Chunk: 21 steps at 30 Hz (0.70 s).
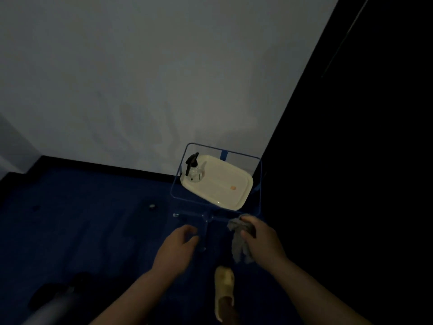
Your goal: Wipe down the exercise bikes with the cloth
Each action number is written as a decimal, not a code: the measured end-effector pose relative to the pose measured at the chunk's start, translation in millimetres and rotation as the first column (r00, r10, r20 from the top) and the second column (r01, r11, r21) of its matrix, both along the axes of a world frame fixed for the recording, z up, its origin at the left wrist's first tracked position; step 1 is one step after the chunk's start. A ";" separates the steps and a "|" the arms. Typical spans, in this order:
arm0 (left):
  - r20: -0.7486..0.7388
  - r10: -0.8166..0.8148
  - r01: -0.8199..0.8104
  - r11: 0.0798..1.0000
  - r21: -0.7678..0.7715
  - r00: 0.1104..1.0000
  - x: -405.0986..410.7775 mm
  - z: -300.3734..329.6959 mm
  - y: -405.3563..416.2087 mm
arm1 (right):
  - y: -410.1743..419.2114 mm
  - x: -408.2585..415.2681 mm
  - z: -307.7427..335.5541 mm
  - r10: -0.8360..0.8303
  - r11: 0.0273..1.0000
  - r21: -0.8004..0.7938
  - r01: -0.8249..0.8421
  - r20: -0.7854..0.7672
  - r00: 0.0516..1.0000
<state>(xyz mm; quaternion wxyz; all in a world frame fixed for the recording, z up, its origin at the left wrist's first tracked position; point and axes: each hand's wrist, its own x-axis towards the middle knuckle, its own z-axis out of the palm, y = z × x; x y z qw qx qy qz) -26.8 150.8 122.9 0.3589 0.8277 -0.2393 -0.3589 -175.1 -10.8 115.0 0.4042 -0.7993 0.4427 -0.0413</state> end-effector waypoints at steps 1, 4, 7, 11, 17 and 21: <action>-0.007 0.021 -0.021 1.000 0.017 1.000 6.6 -5.0 -5.0 | -17.5 10.3 -5.8 0.012 1.000 0.007 -0.012 0.001 1.000; -0.025 0.117 -0.115 0.991 0.068 0.993 22.4 -13.7 -19.1 | -62.4 46.0 -19.7 0.047 0.998 0.030 -0.047 -0.001 0.999; -0.017 0.159 -0.155 0.980 0.125 0.987 37.5 -21.2 -44.0 | -98.4 79.2 -40.5 0.077 0.995 0.067 -0.076 -0.018 0.997; 0.016 0.195 -0.195 0.970 0.147 0.981 59.5 -28.9 -87.5 | -137.9 116.0 -60.7 0.065 0.990 0.125 -0.061 -0.028 0.997; 0.031 0.240 -0.241 0.958 0.155 0.970 68.3 -42.5 -115.1 | -178.6 156.3 -88.2 0.288 0.958 0.086 -0.275 -0.251 0.924; -0.009 0.267 -0.261 0.946 0.190 0.964 65.6 -48.7 -109.7 | -178.4 156.6 -96.1 0.379 0.922 0.080 -0.378 -0.384 0.842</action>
